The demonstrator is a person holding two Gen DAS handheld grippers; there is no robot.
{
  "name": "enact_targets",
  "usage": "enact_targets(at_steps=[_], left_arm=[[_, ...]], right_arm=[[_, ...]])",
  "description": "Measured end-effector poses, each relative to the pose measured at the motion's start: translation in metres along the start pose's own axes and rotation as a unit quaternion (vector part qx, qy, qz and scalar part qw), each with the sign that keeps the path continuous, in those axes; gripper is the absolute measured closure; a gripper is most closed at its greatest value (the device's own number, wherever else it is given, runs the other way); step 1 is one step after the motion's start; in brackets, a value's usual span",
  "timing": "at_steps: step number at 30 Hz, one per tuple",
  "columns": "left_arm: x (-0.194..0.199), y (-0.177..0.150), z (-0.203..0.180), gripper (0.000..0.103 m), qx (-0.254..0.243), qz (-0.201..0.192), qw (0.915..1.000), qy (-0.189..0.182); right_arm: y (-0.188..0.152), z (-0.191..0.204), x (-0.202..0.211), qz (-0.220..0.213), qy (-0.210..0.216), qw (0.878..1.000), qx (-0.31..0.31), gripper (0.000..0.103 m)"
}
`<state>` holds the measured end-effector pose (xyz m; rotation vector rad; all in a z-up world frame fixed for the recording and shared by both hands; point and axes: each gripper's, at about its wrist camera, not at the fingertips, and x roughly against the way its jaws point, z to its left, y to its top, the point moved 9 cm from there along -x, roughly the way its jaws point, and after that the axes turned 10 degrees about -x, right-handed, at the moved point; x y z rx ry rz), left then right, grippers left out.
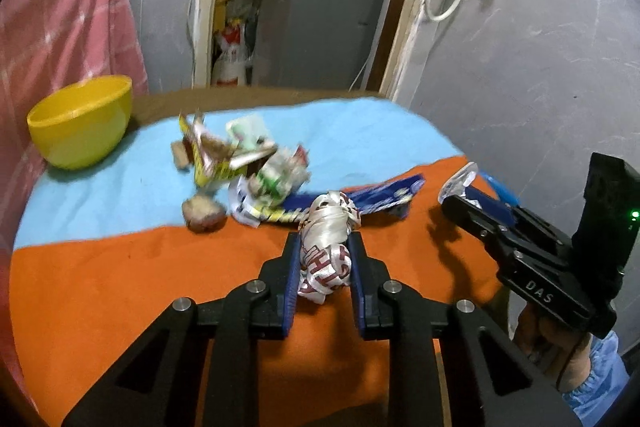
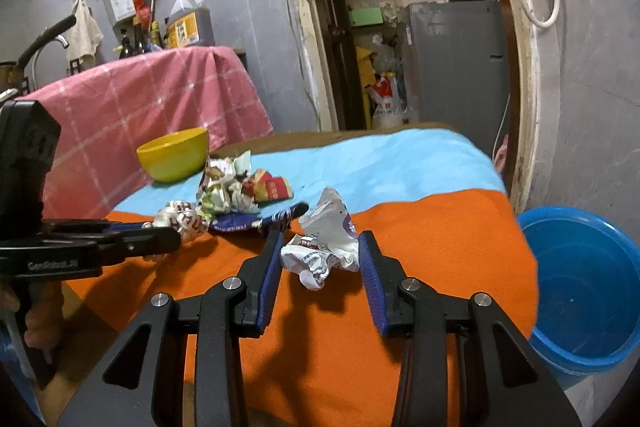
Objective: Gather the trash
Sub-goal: 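Lift the foil with the right tool and carry it over the blue bucket, then open the right tool to drop the foil into the bucket, then withdraw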
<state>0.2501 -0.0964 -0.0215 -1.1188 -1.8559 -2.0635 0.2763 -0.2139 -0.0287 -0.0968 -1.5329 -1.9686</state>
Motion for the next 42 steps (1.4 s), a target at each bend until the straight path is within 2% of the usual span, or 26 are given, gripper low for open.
enact_targets(at_steps=[4,9,13,17,23,29,31,32,34,40,42], left_arm=[[0.007,0.025,-0.021,0.084,-0.012,-0.043,0.999,-0.002],[-0.006,0.068,-0.063,0.084,-0.026,-0.082,0.9956,-0.037],[-0.032,0.097,-0.107,0.084,-0.046,-0.088,0.9921,-0.077],[-0.067,0.116,-0.149,0.084,-0.065,-0.066,0.9892,-0.113],[-0.125,0.121,-0.191,0.084,-0.071,0.005,0.9864,-0.148],[-0.181,0.122,-0.204,0.082,-0.047,0.074,0.9824,-0.165],[-0.187,0.116,-0.204,0.072,-0.044,0.087,0.982,-0.162],[-0.192,0.114,-0.204,0.067,-0.041,0.094,0.9814,-0.162],[-0.196,0.112,-0.2,0.057,-0.029,0.093,0.9817,-0.164],[-0.185,0.114,-0.185,0.056,-0.014,0.084,0.9844,-0.154],[-0.174,0.116,-0.178,0.054,-0.016,0.069,0.987,-0.144]], right_arm=[[0.016,-0.008,0.021,-0.042,-0.015,0.999,0.005,0.067],[0.045,-0.039,0.063,-0.122,-0.071,0.99,0.01,0.067],[0.062,-0.076,0.091,-0.168,-0.12,0.978,-0.008,0.067],[0.071,-0.117,0.108,-0.189,-0.163,0.967,-0.042,0.067],[0.067,-0.167,0.111,-0.169,-0.202,0.96,-0.094,0.067],[0.056,-0.201,0.105,-0.139,-0.213,0.955,-0.155,0.065],[0.051,-0.21,0.104,-0.13,-0.218,0.951,-0.175,0.064],[0.048,-0.216,0.104,-0.124,-0.222,0.949,-0.185,0.061],[0.043,-0.223,0.103,-0.113,-0.227,0.947,-0.2,0.054],[0.036,-0.231,0.113,-0.111,-0.23,0.941,-0.223,0.047],[0.037,-0.23,0.117,-0.118,-0.232,0.94,-0.222,0.046]])
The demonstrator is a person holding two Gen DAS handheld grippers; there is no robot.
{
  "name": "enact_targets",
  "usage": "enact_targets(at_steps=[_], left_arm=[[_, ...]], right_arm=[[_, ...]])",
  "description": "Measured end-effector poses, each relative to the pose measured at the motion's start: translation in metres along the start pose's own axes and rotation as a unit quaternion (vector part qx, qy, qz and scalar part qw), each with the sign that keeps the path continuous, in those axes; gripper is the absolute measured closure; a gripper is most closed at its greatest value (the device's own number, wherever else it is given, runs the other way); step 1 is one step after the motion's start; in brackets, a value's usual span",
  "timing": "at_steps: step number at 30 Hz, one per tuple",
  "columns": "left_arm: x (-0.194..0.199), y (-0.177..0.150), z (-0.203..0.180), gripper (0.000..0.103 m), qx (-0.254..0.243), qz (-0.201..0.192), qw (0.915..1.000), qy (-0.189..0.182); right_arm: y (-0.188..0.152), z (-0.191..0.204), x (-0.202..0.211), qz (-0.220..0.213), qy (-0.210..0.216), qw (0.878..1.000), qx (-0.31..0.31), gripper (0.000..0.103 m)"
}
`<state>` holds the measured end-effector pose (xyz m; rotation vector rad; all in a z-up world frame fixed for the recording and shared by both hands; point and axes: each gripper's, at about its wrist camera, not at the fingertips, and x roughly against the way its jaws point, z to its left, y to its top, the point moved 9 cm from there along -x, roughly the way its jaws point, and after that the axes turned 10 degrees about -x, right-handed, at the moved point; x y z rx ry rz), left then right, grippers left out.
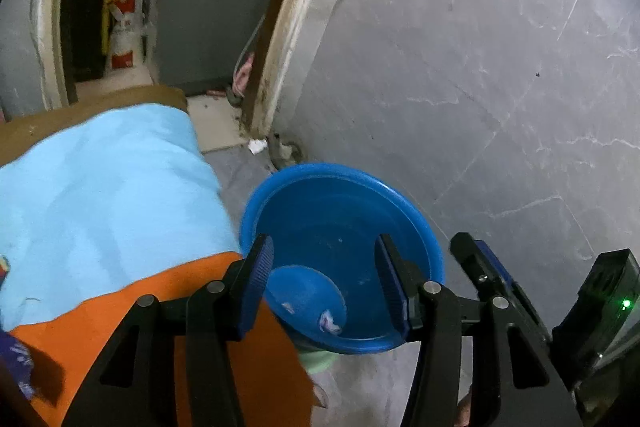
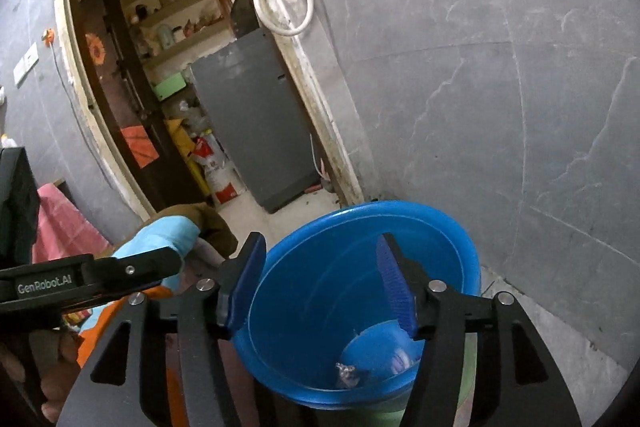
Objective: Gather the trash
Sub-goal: 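Open the right tool to drop the foil into the bucket, then withdraw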
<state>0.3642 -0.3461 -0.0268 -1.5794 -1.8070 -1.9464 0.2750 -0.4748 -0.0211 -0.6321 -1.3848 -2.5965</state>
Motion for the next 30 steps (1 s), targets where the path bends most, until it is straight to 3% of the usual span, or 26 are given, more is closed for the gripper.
enact_targets(at_steps=[3,8,11,13,15,23,30], left_arm=[[0.019,0.0,0.003,0.051,-0.003,-0.023,0.9996,0.016],[0.058,0.0,0.018,0.04,-0.001,-0.07,0.9959,0.057],[0.088,0.0,0.033,0.024,0.003,-0.112,0.9888,0.098],[0.111,-0.005,0.046,0.01,0.008,-0.149,0.9802,0.13],[0.136,-0.012,0.058,0.005,0.013,-0.179,0.9704,0.161],[0.217,-0.047,0.103,0.003,0.023,-0.242,0.9367,0.252],[0.27,-0.083,0.127,0.002,0.017,-0.271,0.9066,0.323]], right_arm=[[0.007,0.005,0.004,-0.016,0.005,1.0,0.003,0.045],[0.013,0.025,0.019,-0.055,0.026,0.998,0.03,0.027],[0.012,0.045,0.027,-0.071,0.049,0.995,0.05,0.018],[0.011,0.058,0.03,-0.079,0.063,0.993,0.06,0.013],[0.009,0.074,0.036,-0.089,0.08,0.99,0.072,0.003],[-0.005,0.138,0.052,-0.111,0.156,0.976,0.107,0.0],[-0.031,0.193,0.065,-0.117,0.208,0.959,0.151,0.0]])
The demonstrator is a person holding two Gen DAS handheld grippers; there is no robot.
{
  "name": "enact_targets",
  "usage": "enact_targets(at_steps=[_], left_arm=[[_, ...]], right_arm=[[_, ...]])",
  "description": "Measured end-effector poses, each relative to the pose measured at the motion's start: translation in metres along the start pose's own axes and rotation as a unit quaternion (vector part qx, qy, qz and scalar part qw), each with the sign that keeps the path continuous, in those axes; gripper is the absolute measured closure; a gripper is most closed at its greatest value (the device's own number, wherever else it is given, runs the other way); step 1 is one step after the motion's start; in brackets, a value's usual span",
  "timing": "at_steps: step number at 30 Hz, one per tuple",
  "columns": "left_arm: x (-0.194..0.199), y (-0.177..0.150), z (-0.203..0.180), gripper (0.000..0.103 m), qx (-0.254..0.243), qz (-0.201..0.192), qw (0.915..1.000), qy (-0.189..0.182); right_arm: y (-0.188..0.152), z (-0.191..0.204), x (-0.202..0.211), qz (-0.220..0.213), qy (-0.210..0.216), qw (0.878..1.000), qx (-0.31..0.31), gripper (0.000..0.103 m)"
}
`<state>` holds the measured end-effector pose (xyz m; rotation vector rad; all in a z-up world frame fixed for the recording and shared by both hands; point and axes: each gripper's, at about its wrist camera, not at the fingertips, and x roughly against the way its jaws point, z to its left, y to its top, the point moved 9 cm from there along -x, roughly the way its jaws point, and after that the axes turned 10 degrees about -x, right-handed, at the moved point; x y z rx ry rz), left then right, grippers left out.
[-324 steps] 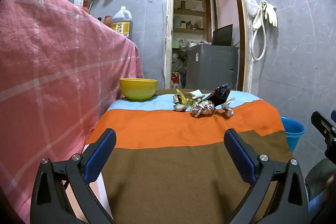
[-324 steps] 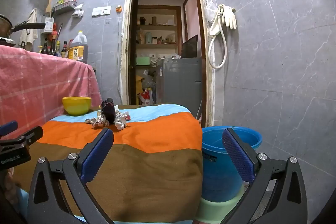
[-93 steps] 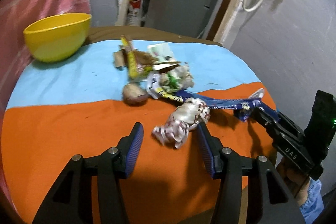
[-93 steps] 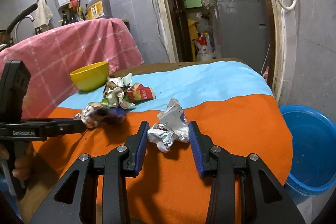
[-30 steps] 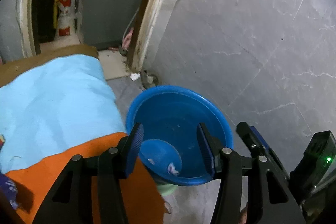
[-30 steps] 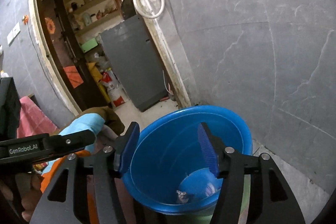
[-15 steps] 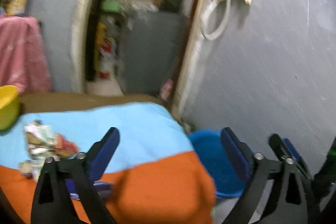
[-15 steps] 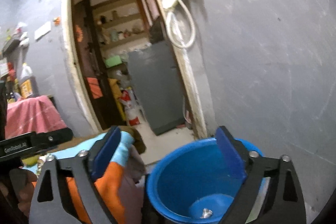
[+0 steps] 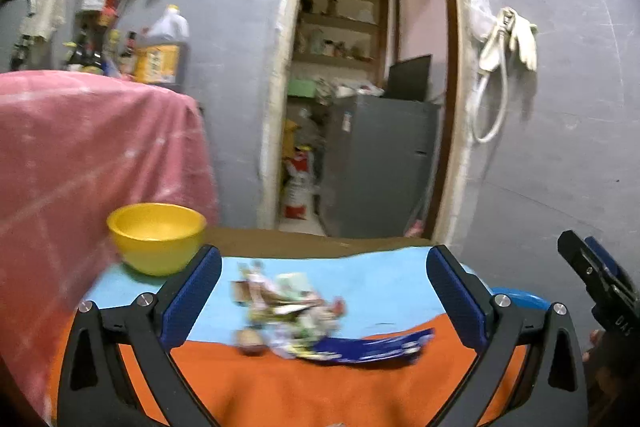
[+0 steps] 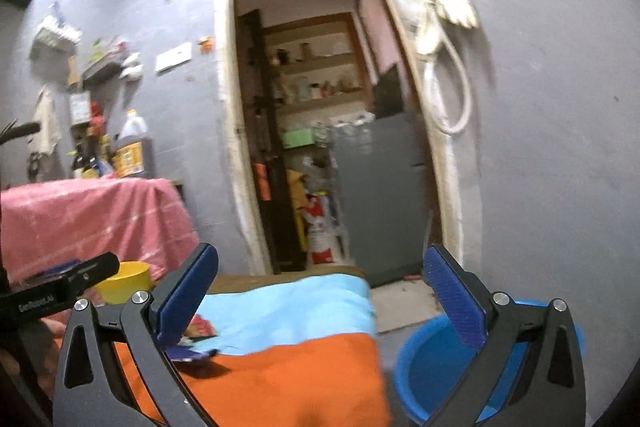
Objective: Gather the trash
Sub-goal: 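Open the right tool to drop the foil into the bucket, then withdraw, then grasp the blue snack bag with the right tool while the left tool grasps the brown shell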
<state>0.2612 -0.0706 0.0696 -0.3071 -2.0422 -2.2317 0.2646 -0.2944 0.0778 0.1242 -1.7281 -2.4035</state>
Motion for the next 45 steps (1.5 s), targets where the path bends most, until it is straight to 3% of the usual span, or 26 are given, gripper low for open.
enact_targets(at_steps=[10,17,27,39,45], left_arm=[[0.035,-0.02,0.064,0.002,-0.013,-0.024,0.9975,0.065],[0.041,-0.038,0.088,0.002,-0.026,-0.008,0.9966,0.077],[0.006,-0.074,0.099,0.002,-0.007,0.09,0.9956,0.025],[-0.036,-0.108,0.096,0.003,0.043,0.214,0.9755,-0.027],[-0.05,-0.119,0.095,0.003,0.078,0.244,0.9656,-0.046]], right_arm=[[-0.025,0.081,-0.01,-0.001,0.065,0.995,0.07,0.0],[-0.053,0.105,-0.025,0.044,0.085,0.991,0.094,0.0],[-0.104,0.106,-0.052,0.159,0.073,0.976,0.126,0.0],[-0.149,0.097,-0.083,0.279,0.067,0.951,0.11,0.0],[-0.163,0.092,-0.091,0.323,0.082,0.939,0.083,0.004]])
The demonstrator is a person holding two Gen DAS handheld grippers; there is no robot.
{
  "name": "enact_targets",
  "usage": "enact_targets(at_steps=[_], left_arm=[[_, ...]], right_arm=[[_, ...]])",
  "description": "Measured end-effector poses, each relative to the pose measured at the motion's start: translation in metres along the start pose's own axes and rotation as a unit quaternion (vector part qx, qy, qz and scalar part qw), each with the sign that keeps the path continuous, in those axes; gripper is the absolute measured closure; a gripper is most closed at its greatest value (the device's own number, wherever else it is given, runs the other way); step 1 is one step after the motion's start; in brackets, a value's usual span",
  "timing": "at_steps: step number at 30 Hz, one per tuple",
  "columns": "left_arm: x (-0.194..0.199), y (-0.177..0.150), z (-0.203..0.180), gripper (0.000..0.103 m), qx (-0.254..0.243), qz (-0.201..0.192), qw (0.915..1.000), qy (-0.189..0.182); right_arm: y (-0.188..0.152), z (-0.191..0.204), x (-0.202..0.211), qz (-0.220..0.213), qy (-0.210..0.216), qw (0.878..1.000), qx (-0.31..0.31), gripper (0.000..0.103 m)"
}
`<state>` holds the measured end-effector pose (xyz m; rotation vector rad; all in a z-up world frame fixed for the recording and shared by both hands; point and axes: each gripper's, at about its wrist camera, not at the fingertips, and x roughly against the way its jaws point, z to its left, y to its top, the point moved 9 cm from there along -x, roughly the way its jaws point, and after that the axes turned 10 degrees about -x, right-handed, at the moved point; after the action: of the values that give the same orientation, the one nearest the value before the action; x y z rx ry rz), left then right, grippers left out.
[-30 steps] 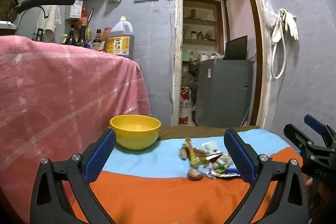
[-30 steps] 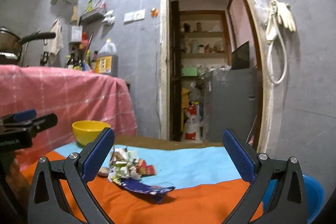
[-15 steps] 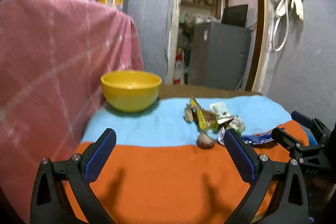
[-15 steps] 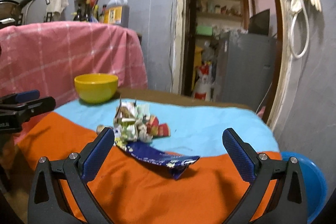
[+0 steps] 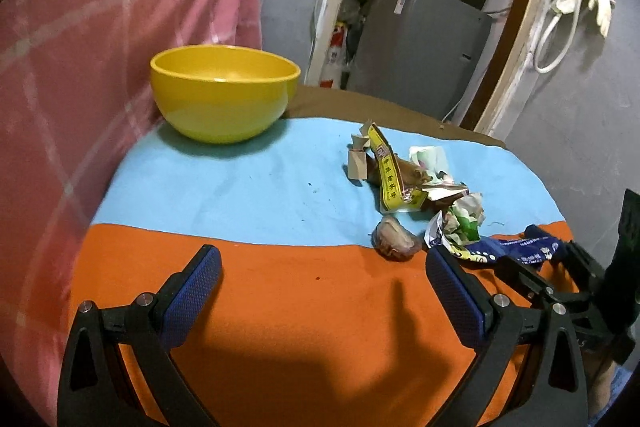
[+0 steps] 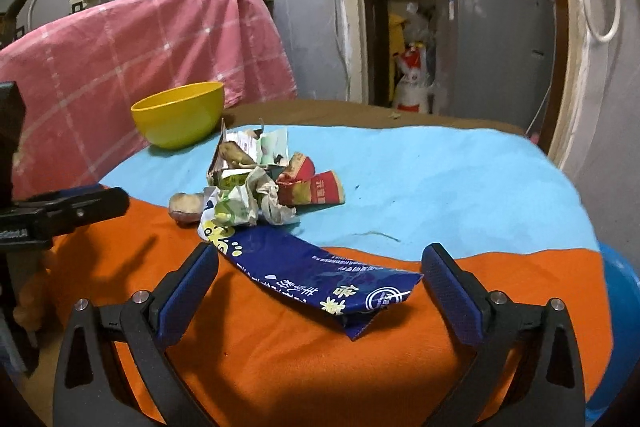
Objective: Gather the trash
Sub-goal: 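Grasp the blue snack bag with the right tool while the left tool grasps the brown shell, then carry the blue bag and brown shell over the bucket with both tools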
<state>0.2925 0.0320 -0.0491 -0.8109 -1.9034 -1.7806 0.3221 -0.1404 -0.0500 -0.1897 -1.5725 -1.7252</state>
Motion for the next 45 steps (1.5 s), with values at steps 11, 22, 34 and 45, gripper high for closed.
enact_targets(at_steps=[11,22,34,45], left_arm=[[-0.011,0.002,-0.011,0.016,0.0,0.025,0.9991,-0.036],[-0.028,0.012,-0.039,0.062,-0.011,0.042,0.9959,-0.079],[-0.021,0.005,-0.039,0.082,0.006,0.044,0.9956,-0.083],[0.014,-0.01,-0.029,0.083,0.023,0.012,0.9976,-0.064]], right_arm=[[-0.007,-0.005,0.005,0.013,0.033,0.999,-0.02,0.052],[-0.015,-0.006,0.007,0.018,0.04,0.999,-0.016,0.078],[-0.022,0.004,0.019,0.001,0.032,0.999,0.004,0.084],[-0.019,0.029,0.052,-0.077,0.018,0.994,0.076,0.093]])
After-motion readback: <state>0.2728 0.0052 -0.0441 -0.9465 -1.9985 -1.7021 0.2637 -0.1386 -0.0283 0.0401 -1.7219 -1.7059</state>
